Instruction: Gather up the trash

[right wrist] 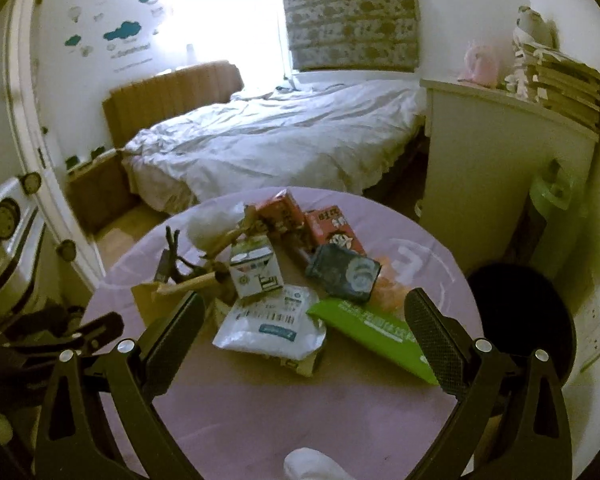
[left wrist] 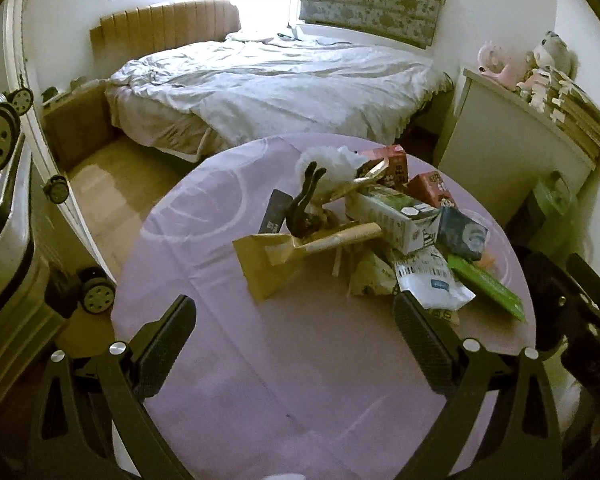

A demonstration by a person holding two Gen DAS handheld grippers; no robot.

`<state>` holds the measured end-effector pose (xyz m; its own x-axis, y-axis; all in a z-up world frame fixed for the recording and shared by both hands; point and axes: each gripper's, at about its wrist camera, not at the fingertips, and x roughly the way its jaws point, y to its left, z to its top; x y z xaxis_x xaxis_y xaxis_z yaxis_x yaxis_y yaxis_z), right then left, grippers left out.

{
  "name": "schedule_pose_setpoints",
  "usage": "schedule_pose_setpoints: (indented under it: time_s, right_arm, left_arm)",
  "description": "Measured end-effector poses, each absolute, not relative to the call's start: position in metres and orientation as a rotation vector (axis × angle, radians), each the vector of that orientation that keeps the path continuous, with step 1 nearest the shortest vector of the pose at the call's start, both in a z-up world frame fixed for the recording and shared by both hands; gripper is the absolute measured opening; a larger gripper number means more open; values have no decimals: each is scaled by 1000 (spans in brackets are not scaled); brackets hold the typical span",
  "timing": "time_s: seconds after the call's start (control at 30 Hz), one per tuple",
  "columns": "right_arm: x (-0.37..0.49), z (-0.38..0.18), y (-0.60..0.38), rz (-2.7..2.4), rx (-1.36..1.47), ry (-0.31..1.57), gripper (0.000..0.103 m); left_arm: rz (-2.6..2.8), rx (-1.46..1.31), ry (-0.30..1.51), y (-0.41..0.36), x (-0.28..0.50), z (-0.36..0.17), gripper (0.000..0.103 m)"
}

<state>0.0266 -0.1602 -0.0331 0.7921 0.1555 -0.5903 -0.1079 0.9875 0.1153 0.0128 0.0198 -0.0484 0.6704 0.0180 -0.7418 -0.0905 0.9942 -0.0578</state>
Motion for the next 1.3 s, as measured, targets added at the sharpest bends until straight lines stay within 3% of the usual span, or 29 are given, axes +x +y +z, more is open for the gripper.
schedule_pose_setpoints:
  time_s: [1.3]
  right_arm:
    - [25,-42,-166,184,114,657,98]
  left_arm:
    - [73,-162,824,20,11,-33,98]
